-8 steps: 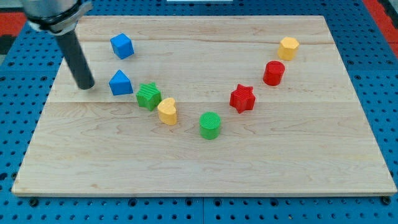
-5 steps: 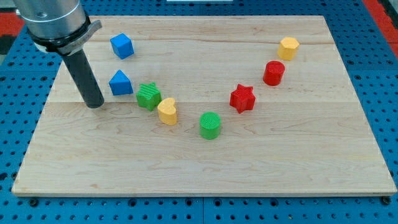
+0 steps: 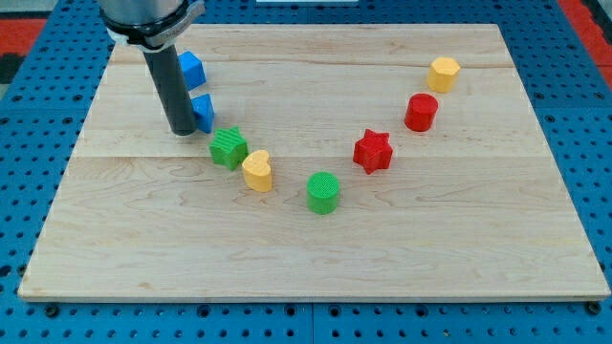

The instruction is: Move the blue triangle diagonally bottom to the blue cube

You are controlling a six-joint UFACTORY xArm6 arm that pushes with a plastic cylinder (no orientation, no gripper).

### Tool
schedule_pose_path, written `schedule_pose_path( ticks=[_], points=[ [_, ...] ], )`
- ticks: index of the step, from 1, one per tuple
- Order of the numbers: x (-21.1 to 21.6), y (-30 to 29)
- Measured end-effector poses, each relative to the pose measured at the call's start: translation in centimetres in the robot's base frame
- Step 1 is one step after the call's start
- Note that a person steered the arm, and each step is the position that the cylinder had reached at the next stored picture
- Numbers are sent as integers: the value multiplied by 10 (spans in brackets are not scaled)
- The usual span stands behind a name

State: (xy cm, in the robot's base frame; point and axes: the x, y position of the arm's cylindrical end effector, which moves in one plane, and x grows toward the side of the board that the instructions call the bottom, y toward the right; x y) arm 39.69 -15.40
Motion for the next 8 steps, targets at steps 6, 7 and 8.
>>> schedule_pose_path(
  ticks=[6, 7, 8],
  points=[
    [-4, -115],
    [35, -100],
    [64, -45]
  ],
)
